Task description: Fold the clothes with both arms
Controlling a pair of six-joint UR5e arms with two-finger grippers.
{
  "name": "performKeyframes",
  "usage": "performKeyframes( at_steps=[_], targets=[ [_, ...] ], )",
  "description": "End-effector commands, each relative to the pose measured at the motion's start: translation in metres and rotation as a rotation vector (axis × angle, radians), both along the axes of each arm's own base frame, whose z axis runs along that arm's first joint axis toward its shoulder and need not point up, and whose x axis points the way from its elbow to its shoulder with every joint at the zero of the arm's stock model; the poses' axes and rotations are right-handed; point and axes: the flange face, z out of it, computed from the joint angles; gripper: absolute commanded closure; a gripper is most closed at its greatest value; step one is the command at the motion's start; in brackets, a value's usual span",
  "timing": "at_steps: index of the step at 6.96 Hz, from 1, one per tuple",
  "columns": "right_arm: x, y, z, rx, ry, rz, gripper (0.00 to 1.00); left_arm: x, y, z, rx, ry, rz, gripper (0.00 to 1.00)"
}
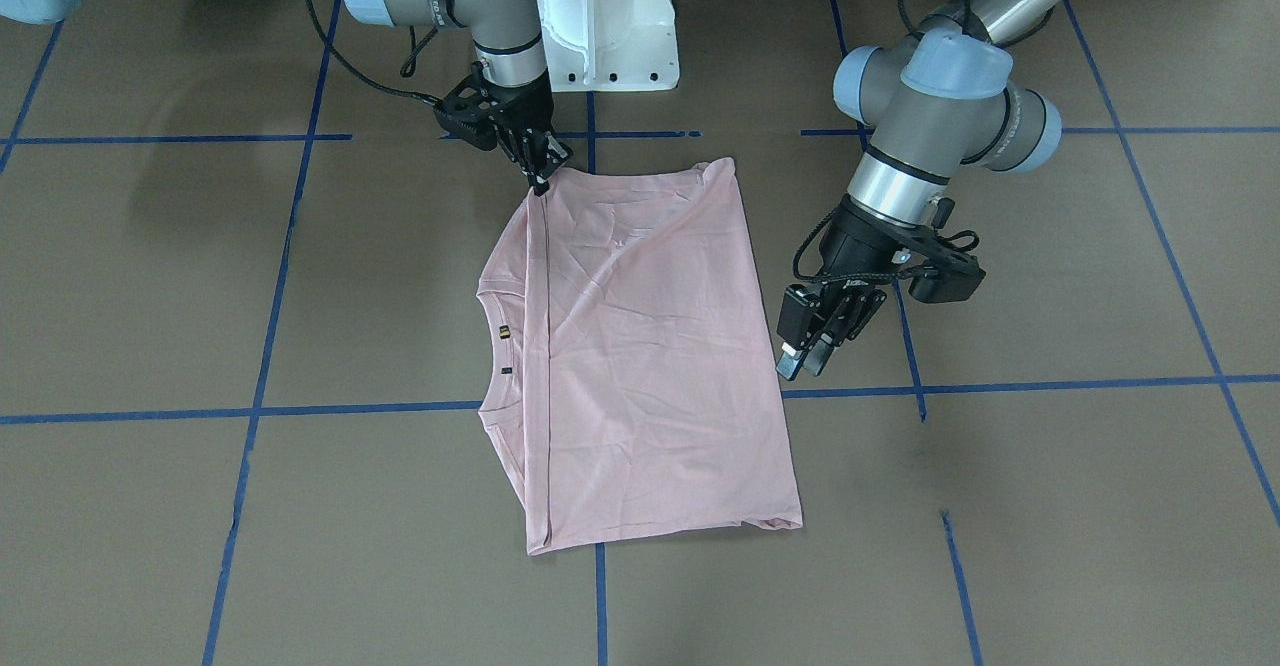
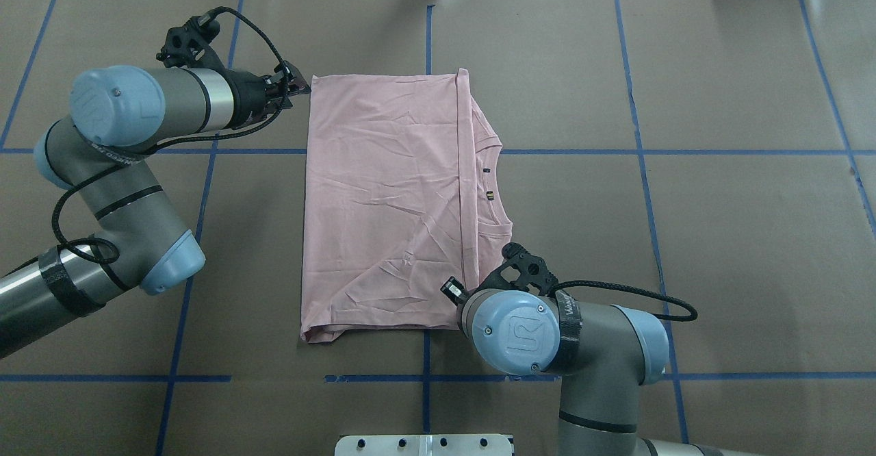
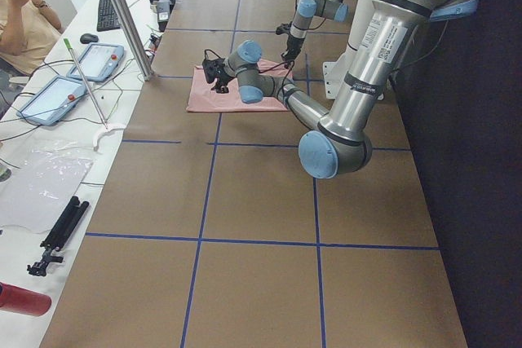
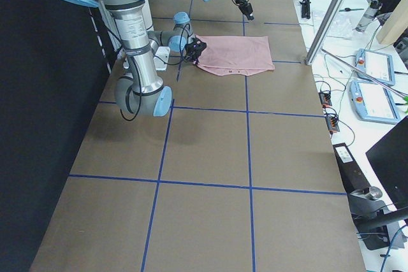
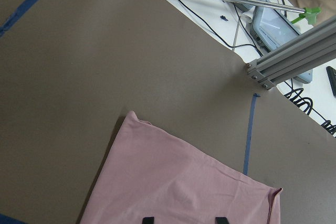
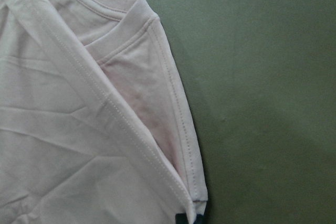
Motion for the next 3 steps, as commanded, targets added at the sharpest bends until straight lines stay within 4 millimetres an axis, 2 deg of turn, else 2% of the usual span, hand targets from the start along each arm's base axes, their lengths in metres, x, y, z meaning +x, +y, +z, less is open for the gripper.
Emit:
performKeyframes(
  at_steps=[1, 2, 3],
  targets=[
    [0.007, 0.002, -0.003, 0.0, -0.008, -0.001, 1.0, 0.032, 0.029, -0.004, -0.069, 0.059, 0.031, 0.51],
    [0.013, 0.004, -0.006, 0.003, -0.016, -0.002, 1.0, 0.043, 0.063, -0.002, -0.129, 0.084, 0.058, 0.51],
    [0.014, 0.006, -0.009, 0.004, -0.022, -0.005, 1.0, 0.042, 0.104, -0.024, -0.192, 0.034, 0.1, 0.49]
  ],
)
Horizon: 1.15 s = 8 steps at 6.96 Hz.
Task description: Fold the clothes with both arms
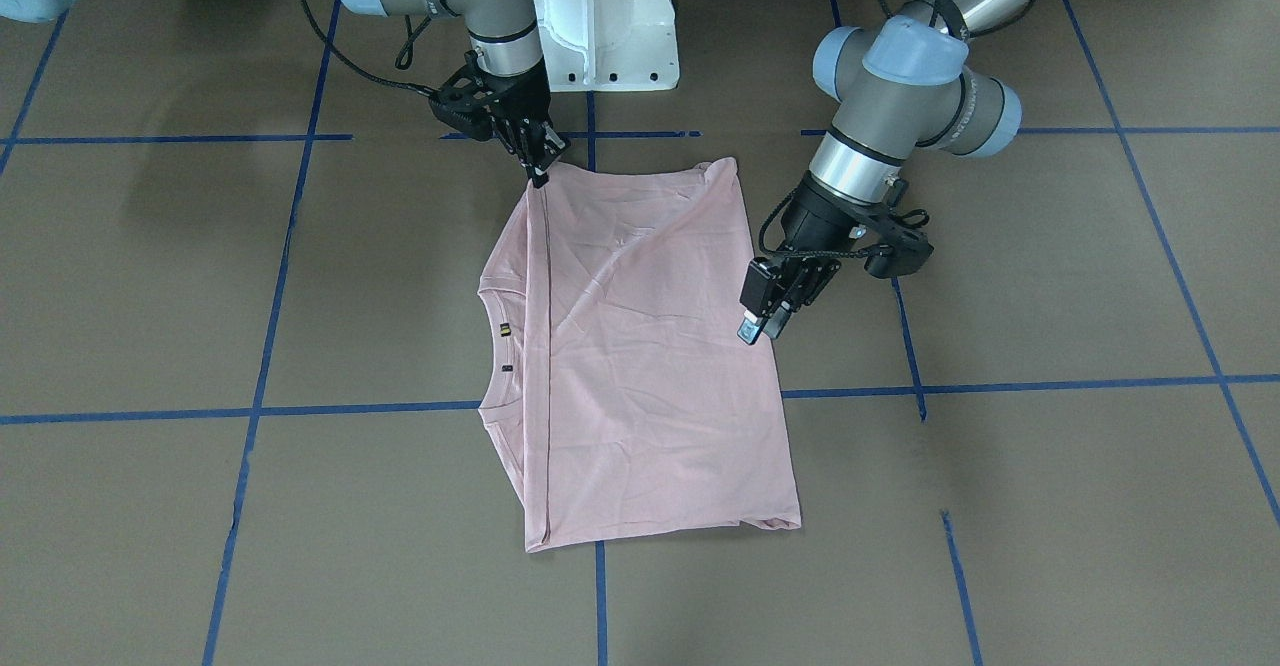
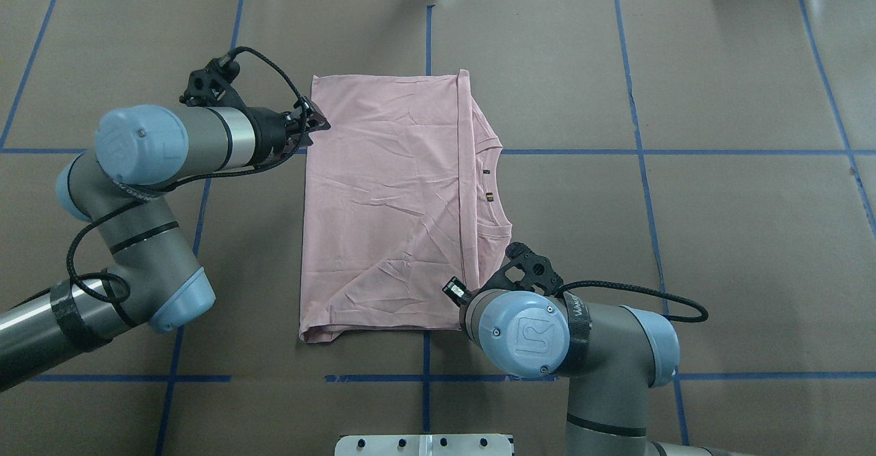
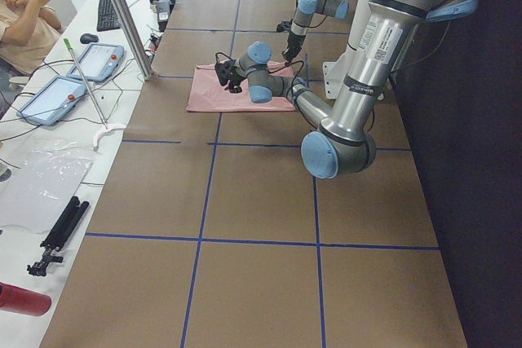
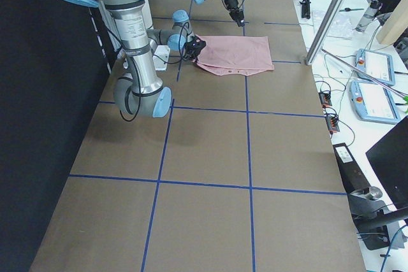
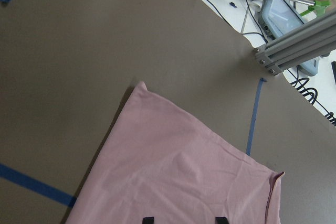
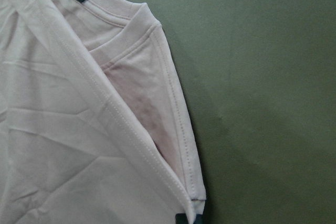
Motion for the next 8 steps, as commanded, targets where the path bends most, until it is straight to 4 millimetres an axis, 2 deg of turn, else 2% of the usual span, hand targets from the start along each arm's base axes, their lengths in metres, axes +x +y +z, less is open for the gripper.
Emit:
performKeyframes(
  at_steps=[1, 2, 4, 8],
  targets=[
    [0.003, 0.003, -0.004, 0.002, -0.008, -0.002, 1.0, 0.008, 0.1, -0.03, -0.125, -0.104, 0.125, 0.44],
    [0.003, 0.003, -0.004, 0.003, -0.007, -0.003, 1.0, 0.025, 0.137, -0.025, -0.236, -0.117, 0.149, 0.43],
    [0.003, 0.003, -0.004, 0.003, -0.008, 0.0, 1.0, 0.042, 0.177, 0.004, -0.321, -0.214, 0.192, 0.39],
    [0.01, 0.003, -0.01, 0.007, -0.025, 0.003, 1.0, 0.05, 0.19, 0.023, -0.341, -0.265, 0.212, 0.38]
  ],
)
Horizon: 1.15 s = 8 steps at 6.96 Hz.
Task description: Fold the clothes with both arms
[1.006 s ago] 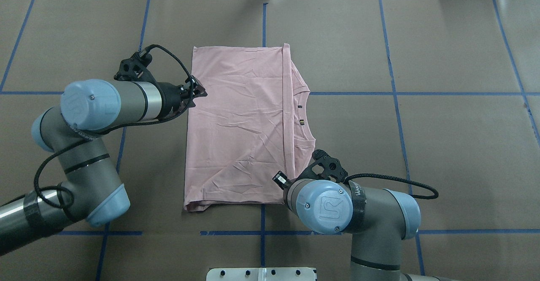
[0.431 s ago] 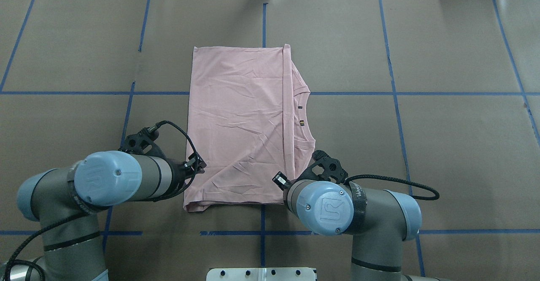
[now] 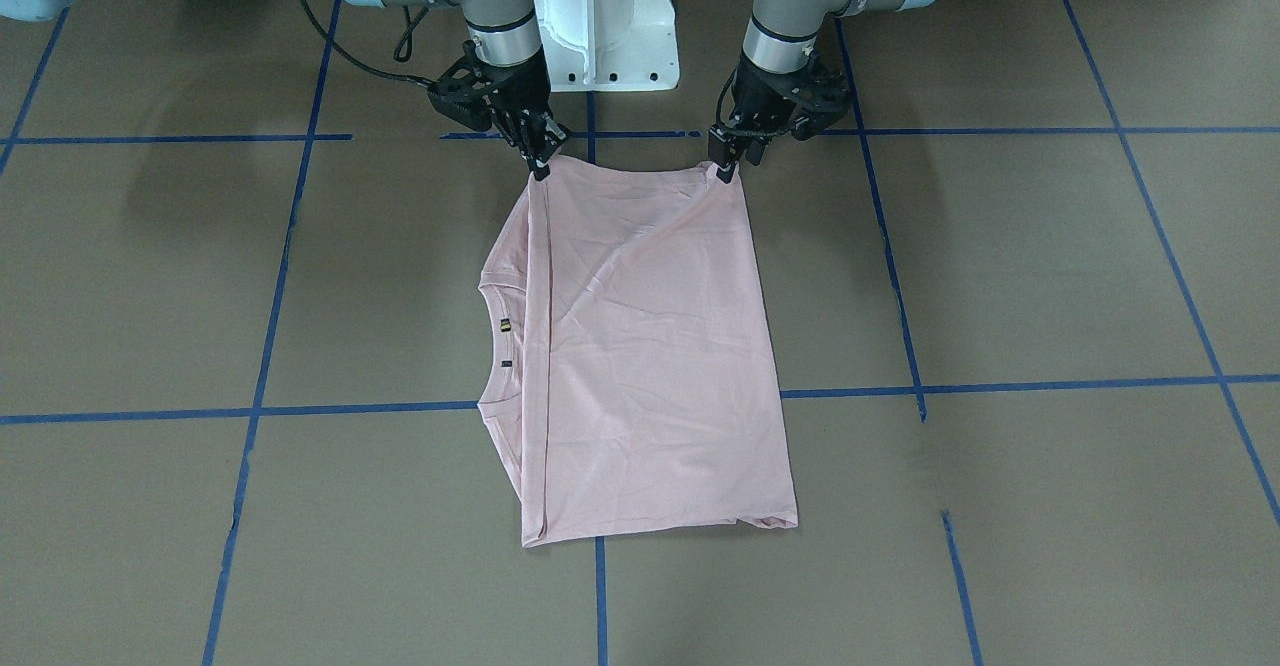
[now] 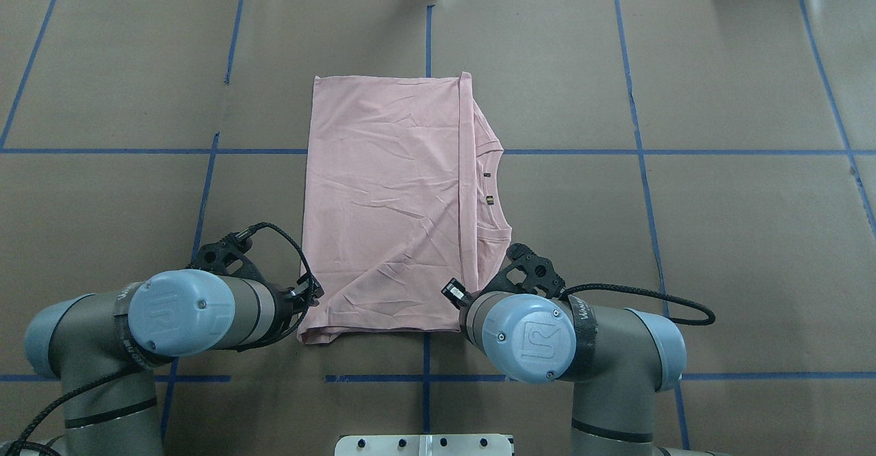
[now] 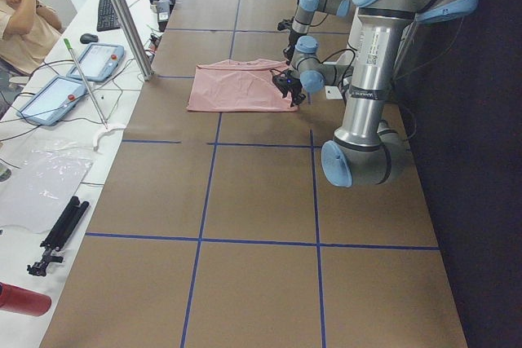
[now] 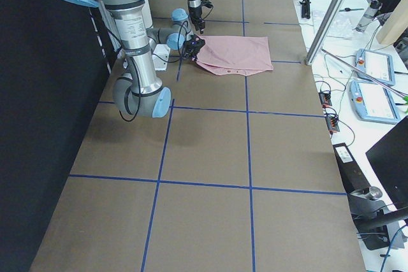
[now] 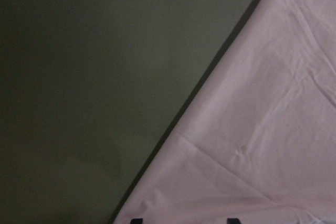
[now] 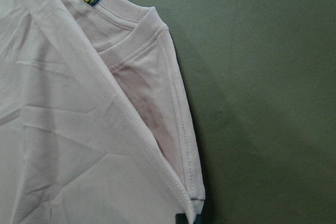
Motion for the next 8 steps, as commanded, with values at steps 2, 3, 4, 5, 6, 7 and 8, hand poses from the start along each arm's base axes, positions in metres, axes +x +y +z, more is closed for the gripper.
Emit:
performKeyframes(
  at_steps=[2, 3, 4, 5, 6, 7, 8],
  targets=[
    [0.005, 0.0, -0.005, 0.002, -0.013, 0.001, 1.0, 0.009, 0.011, 0.006, -0.004, -0.014, 0.027, 0.39],
    [0.004, 0.001, -0.004, 0.002, -0.011, 0.0, 1.0, 0.015, 0.018, 0.009, -0.005, -0.02, 0.041, 0.39],
    [0.005, 0.0, -0.004, 0.002, -0.011, 0.001, 1.0, 0.02, 0.024, 0.011, -0.006, -0.025, 0.055, 0.4],
    [0.005, 0.0, -0.004, 0.001, -0.01, 0.001, 1.0, 0.024, 0.027, 0.011, -0.005, -0.027, 0.064, 0.41],
    [0.005, 0.0, -0.004, 0.002, -0.011, 0.001, 1.0, 0.026, 0.027, 0.012, -0.007, -0.029, 0.063, 0.47],
    [0.005, 0.0, -0.001, 0.001, -0.005, 0.0, 1.0, 0.026, 0.026, 0.013, -0.008, -0.031, 0.061, 0.66],
    [0.005, 0.001, 0.001, 0.0, -0.002, 0.0, 1.0, 0.026, 0.026, 0.014, -0.008, -0.034, 0.06, 0.94]
  ],
)
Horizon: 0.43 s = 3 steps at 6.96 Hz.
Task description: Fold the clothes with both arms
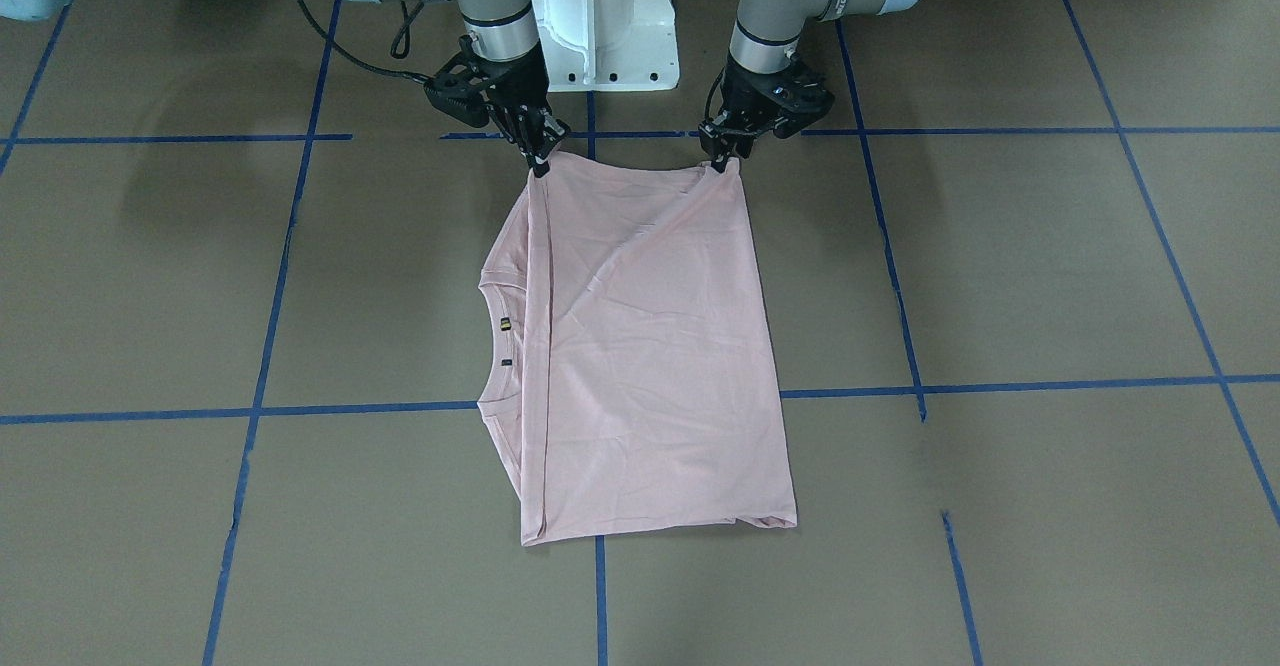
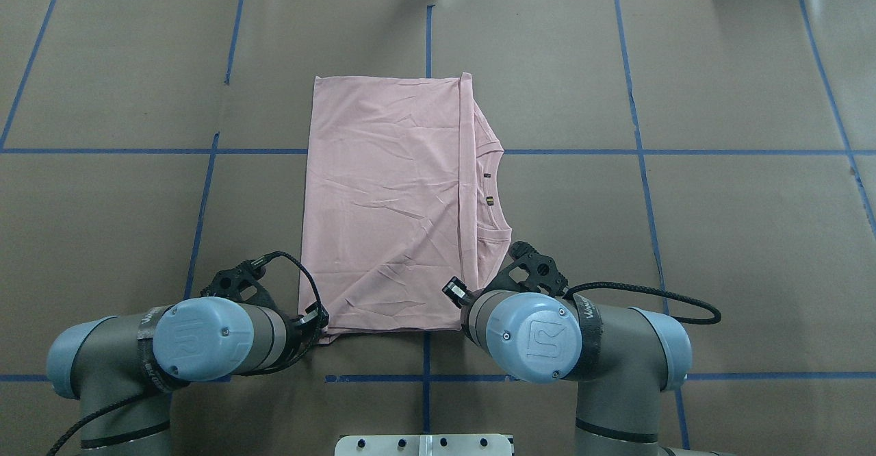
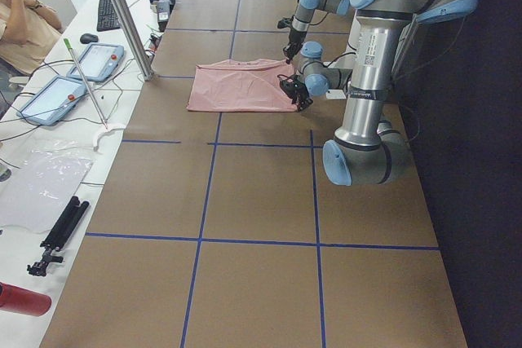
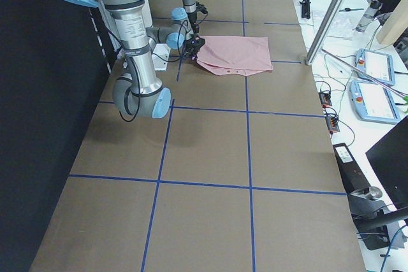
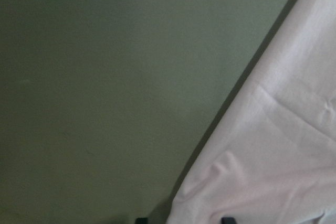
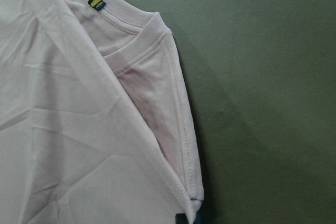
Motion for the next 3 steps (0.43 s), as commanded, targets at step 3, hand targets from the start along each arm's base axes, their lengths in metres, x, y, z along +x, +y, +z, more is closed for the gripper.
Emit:
performKeyframes(
  at_steps=[3],
  targets=[
    [0.002, 0.001, 0.006, -0.002, 0.008, -0.001, 1.0, -0.017, -0.01, -0.016, 0.012, 0.029, -0.025, 1.0]
  ],
)
